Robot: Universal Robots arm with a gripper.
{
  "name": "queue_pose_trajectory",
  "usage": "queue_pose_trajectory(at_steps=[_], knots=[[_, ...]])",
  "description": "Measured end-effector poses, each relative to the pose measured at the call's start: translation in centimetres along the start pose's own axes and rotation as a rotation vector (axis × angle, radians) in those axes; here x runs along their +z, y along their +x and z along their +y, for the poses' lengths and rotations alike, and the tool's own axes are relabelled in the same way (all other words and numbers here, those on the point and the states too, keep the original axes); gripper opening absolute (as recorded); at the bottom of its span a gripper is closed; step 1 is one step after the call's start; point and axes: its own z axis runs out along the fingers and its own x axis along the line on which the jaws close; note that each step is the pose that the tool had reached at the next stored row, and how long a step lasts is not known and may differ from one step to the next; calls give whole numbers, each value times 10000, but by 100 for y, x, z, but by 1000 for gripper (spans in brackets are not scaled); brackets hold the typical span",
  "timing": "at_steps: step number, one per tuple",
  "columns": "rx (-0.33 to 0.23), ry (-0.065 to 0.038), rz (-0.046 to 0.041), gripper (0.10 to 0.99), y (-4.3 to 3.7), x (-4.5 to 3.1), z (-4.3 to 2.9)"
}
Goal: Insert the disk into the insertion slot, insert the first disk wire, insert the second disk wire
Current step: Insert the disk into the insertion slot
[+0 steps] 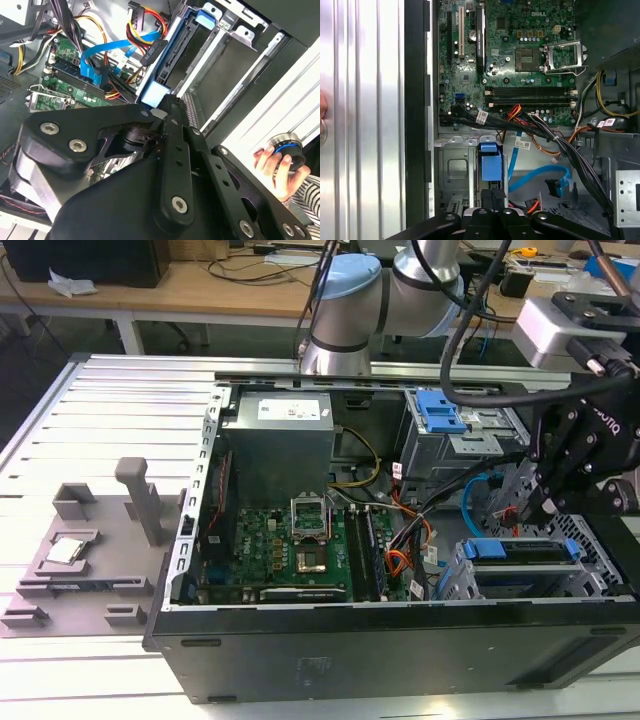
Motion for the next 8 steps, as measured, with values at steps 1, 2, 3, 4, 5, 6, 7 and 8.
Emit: queue_pose_trajectory(at_steps=[1,2,3,4,5,6,7,8], knots=[[2,0,1,106,0,17,-5],[1,0,1,106,0,39,-9],[1,0,0,106,0,58,-11],[1,0,1,106,0,73,-13],[1,0,1,106,0,97,-15],[1,0,1,106,-1,120,-18],[1,0,1,106,-1,149,-22],[1,0,1,106,-1,175,-26]])
